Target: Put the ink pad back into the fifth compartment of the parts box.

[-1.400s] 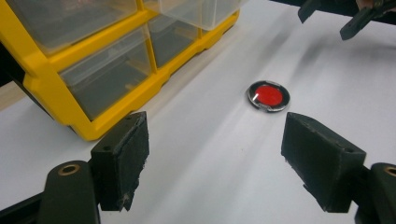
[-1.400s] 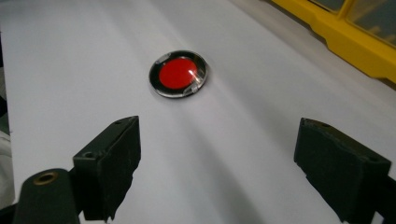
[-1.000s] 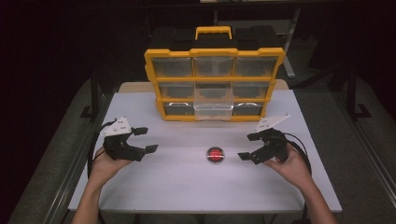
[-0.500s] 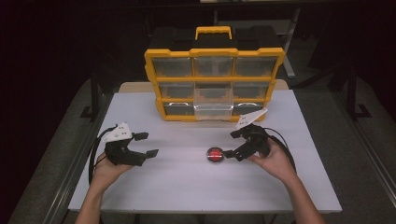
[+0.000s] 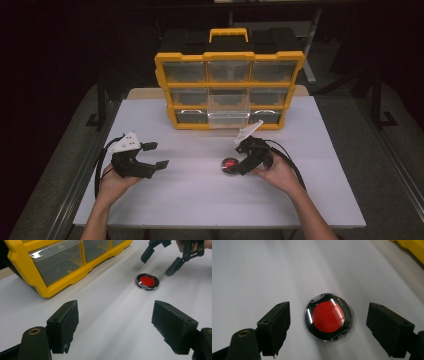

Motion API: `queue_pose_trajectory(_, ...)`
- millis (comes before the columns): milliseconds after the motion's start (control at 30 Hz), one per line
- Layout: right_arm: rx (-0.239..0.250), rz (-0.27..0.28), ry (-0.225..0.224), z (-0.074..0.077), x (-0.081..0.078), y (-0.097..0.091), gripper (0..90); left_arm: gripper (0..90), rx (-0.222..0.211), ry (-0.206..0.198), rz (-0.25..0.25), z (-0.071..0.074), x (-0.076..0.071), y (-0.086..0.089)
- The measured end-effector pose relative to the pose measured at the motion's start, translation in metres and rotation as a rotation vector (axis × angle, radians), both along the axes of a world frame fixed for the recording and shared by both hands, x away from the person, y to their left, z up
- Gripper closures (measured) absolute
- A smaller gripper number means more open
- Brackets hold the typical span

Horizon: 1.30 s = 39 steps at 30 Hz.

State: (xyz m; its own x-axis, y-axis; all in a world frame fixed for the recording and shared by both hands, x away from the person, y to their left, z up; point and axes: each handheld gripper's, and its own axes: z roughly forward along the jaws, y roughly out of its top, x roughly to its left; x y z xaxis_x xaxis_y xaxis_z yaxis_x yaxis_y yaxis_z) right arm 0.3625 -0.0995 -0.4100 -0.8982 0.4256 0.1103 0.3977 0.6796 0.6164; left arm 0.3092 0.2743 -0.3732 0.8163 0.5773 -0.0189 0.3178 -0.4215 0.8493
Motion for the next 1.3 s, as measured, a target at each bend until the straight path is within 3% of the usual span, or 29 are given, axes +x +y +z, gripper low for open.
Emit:
queue_pose_trajectory(100, -0.014, 0.004, 0.004, -0.005, 0.001, 0.003, 19.1, 21.1, -0.018, 0.005, 0.002, 0.0, -0.002, 0.0)
queue_pose_trajectory(333, -0.04, 0.002, 0.01, -0.014, 0.0, 0.009, 19.3, 20.6, -0.006, 0.004, -0.007, -0.003, -0.004, -0.003)
queue_pose_trajectory(400, -0.047, 0.017, -0.011, -0.017, 0.001, 0.01, 19.9, 20.0, -0.015, 0.007, -0.007, -0.003, -0.004, -0.002)
queue_pose_trajectory(500, -0.079, 0.006, -0.006, -0.02, -0.001, 0.015, 20.2, 18.8, -0.02, 0.007, -0.004, -0.003, -0.004, -0.002)
queue_pose_trajectory(1300, -0.12, 0.006, -0.052, -0.029, -0.002, 0.023, 25.3, 18.6, -0.039, 0.008, 0.009, -0.003, -0.003, 0.001)
